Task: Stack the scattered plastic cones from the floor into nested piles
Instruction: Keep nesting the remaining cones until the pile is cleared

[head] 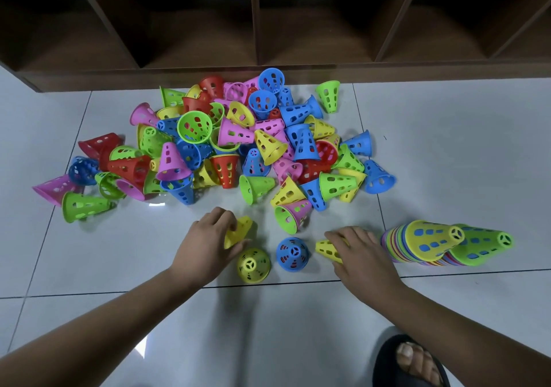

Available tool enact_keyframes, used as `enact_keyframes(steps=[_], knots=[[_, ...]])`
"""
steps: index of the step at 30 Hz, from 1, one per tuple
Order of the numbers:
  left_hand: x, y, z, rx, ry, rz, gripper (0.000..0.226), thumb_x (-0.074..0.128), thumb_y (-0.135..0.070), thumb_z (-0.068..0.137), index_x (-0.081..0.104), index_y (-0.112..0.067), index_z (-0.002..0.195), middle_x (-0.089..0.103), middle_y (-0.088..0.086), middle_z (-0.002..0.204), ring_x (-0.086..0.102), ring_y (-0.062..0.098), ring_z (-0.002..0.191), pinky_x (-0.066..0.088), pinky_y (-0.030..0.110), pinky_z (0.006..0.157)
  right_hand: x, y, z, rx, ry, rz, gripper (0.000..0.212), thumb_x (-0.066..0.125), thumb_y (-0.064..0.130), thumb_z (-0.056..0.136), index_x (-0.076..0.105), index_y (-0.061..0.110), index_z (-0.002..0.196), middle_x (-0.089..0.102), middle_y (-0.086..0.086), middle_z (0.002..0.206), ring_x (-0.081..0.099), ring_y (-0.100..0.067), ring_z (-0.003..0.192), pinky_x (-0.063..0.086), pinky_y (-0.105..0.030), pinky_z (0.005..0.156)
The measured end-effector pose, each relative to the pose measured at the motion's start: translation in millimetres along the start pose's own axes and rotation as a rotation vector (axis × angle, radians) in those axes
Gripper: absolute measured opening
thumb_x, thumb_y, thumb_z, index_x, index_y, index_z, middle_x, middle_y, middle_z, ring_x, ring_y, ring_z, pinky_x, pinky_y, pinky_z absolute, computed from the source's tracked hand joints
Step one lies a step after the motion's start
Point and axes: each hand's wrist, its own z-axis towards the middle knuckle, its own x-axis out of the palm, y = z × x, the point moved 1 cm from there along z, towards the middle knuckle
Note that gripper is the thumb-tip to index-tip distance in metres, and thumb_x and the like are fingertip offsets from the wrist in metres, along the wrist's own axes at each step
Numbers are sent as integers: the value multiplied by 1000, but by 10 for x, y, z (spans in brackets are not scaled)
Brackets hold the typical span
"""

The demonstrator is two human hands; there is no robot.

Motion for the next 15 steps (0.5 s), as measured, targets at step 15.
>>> enact_keyframes(steps=[15], knots=[[-294, -21, -52, -152, 50, -177, 52, 82, -37, 89, 65, -27, 137, 53, -7, 114, 65, 10, 99, 54, 28, 88, -481, 291, 117, 248, -90, 571, 59, 82, 30, 78, 55, 38, 130, 54, 23, 113, 49, -9, 107, 44, -34, 86]])
